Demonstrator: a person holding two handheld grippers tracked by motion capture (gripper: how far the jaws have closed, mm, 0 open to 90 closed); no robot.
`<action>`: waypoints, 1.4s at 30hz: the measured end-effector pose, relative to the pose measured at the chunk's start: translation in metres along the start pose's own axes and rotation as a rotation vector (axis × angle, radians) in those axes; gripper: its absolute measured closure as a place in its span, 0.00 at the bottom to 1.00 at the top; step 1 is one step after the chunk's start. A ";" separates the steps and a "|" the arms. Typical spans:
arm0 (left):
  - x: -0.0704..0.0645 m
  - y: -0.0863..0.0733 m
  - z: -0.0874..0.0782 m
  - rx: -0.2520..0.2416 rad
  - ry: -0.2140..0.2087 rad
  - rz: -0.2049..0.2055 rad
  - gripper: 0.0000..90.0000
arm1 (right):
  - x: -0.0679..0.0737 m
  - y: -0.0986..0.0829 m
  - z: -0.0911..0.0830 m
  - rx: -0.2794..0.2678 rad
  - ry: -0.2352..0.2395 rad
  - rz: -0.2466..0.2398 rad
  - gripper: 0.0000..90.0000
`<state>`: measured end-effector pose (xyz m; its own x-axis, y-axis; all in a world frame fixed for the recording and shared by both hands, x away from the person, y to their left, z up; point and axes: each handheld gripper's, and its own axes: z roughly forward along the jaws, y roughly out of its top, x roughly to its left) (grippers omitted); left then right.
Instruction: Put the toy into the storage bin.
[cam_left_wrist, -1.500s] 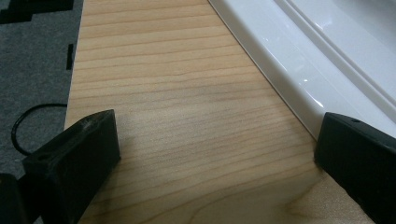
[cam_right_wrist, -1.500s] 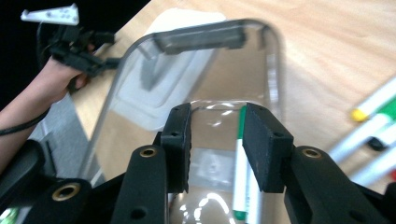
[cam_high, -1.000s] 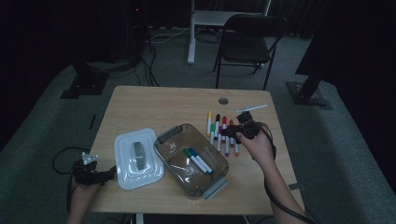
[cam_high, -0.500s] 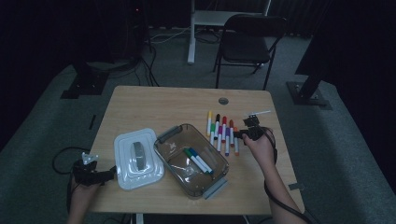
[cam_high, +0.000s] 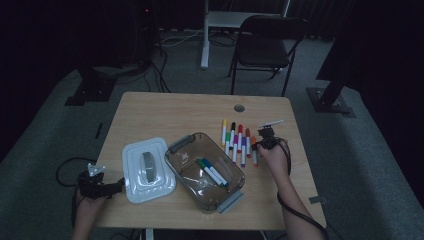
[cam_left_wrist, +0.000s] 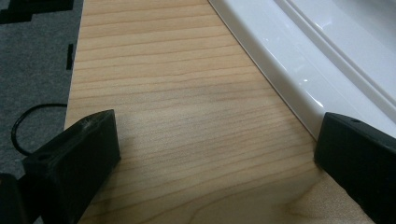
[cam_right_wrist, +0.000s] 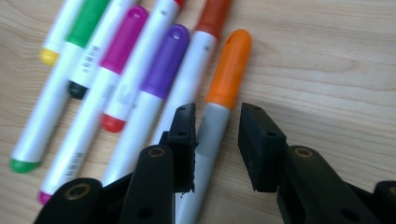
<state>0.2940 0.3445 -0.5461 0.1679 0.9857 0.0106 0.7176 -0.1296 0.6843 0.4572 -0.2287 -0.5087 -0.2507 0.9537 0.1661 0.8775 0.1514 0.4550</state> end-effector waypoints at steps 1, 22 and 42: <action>0.000 0.000 0.000 0.000 0.000 0.000 0.01 | -0.001 -0.001 0.001 0.004 0.002 0.007 0.76; 0.000 0.000 0.000 0.000 0.000 0.000 0.01 | -0.022 -0.005 -0.021 -0.022 0.001 0.102 0.85; 0.000 0.000 0.000 -0.001 0.000 -0.001 0.01 | 0.044 0.010 -0.111 -0.190 0.220 -0.042 0.86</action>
<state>0.2940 0.3444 -0.5461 0.1672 0.9859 0.0102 0.7170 -0.1287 0.6851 0.4092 -0.2142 -0.3997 -0.3865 0.8650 0.3201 0.7774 0.1188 0.6176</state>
